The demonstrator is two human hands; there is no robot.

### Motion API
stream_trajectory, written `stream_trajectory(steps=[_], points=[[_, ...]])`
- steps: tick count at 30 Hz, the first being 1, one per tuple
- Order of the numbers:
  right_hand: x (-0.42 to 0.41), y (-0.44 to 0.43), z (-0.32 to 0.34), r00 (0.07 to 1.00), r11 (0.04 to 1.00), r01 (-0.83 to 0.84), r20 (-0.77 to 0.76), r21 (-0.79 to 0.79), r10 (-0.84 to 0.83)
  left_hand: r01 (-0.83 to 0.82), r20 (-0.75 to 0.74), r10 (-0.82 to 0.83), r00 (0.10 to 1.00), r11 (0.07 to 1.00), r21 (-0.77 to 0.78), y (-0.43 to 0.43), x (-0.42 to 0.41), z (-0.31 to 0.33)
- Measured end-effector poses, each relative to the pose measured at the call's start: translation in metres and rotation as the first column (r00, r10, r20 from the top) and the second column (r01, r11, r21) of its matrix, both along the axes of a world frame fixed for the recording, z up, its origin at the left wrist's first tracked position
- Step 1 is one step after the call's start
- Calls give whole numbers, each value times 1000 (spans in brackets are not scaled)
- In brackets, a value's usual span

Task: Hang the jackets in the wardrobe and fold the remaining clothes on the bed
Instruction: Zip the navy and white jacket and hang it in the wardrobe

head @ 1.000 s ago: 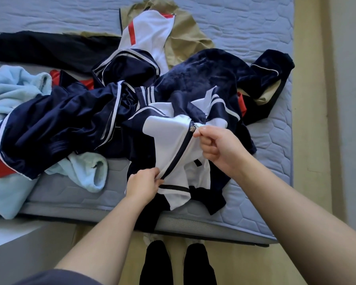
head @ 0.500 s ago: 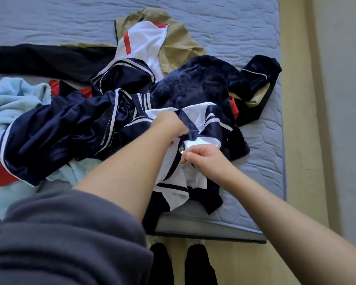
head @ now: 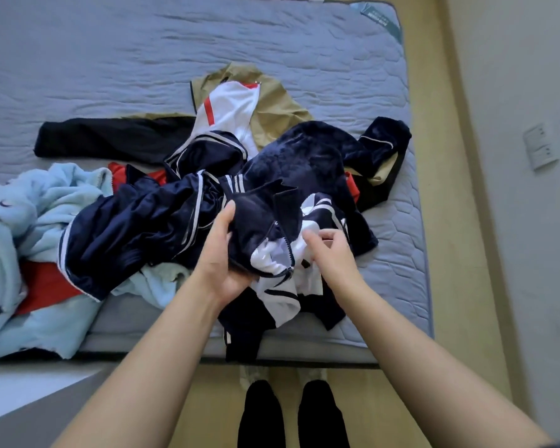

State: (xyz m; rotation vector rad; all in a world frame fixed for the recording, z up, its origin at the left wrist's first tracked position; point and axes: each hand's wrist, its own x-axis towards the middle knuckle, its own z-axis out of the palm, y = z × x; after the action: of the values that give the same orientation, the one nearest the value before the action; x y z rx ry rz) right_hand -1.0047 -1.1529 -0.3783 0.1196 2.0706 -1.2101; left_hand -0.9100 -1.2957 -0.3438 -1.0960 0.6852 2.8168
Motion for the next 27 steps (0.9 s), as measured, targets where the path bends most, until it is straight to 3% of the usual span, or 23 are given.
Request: stream_trajectory(steps=[2, 3, 6, 9, 12, 14, 16, 19, 24, 27], points=[[10, -7, 33, 985, 999, -46, -166, 13, 48, 72, -13, -73, 997, 994, -79, 7, 12, 32], [15, -11, 48, 979, 994, -111, -170, 26, 113, 90, -15, -93, 996, 990, -110, 11, 18, 48], [29, -18, 87, 948, 945, -306, -55, 110, 314, 88, 24, -84, 996, 976, -201, 20, 40, 93], [42, -14, 114, 945, 943, -328, 25, 60, 327, 47, 53, -37, 998, 975, -215, 28, 62, 120], [52, -6, 138, 988, 985, -128, 72, -116, 136, -79, 68, 97, 993, 970, -230, 39, 81, 144], [50, 2, 157, 950, 931, 161, 306, -326, -57, -238, 57, 260, 964, 938, -252, 50, 92, 159], [44, 15, 172, 859, 847, 309, 509, -432, -54, -403, 31, 424, 905, 879, -255, 65, 106, 171], [39, 34, 198, 785, 802, 291, 609, -521, 111, -606, 16, 623, 782, 766, -212, 96, 127, 185], [62, 55, 246, 653, 765, 191, 661, -615, 369, -869, 19, 870, 493, 494, -41, 163, 157, 210], [90, 69, 269, 547, 666, 99, 599, -739, 584, -939, -6, 939, 343, 343, 11, 199, 185, 230]])
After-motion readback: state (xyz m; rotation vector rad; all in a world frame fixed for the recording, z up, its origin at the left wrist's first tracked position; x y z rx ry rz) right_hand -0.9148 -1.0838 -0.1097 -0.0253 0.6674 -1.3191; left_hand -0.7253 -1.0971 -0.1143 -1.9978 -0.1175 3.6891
